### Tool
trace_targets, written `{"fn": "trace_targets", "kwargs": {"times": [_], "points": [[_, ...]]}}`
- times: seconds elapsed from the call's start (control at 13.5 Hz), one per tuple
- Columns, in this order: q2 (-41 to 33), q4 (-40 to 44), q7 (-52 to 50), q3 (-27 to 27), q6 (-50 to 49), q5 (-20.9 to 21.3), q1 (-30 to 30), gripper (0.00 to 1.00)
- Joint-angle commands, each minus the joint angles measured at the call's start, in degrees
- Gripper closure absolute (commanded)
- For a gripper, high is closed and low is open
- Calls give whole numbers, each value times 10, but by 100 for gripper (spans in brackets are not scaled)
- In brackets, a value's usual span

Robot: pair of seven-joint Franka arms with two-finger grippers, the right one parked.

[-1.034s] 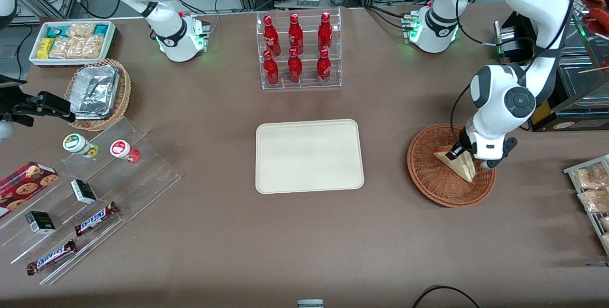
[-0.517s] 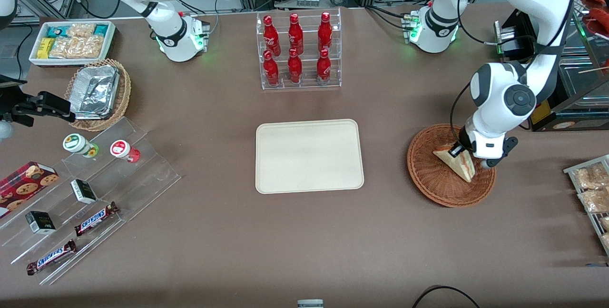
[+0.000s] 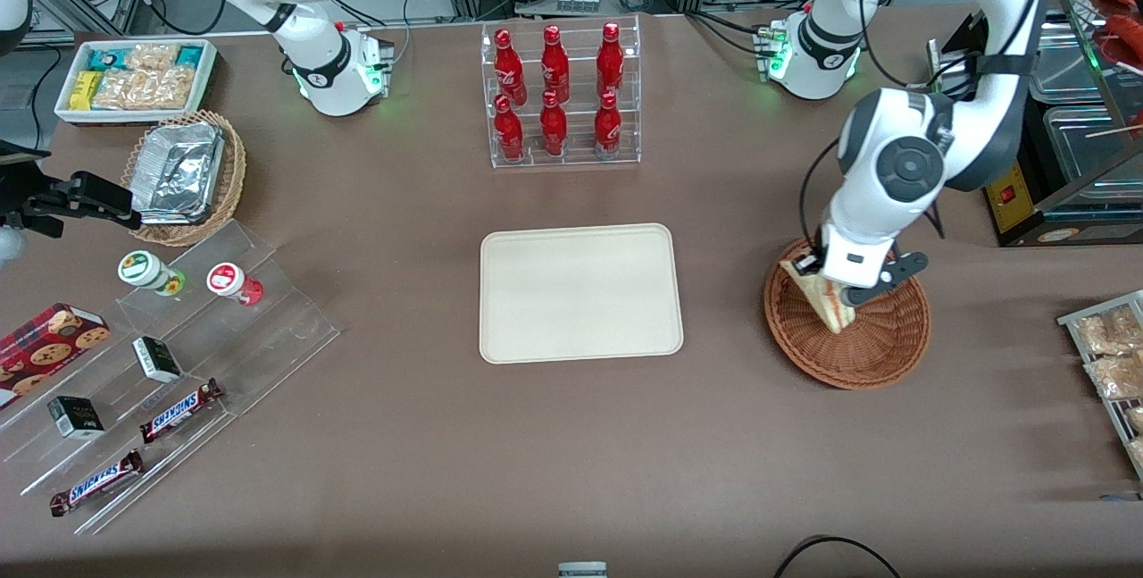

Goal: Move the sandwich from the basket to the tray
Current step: 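Lower the left gripper and close it on the wrapped sandwich, then lift the sandwich and carry it over the cream tray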

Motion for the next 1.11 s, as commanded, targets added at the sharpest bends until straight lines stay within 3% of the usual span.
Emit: {"fn": "trace_targets", "kwargs": {"times": [0.0,0.52,1.03], "points": [[6,21,-13,5,-9,2,-50,100],[113,159,-76,4,-14,-20,-187,100],[230,286,-69,4,-18,-35,-254,100]]}}
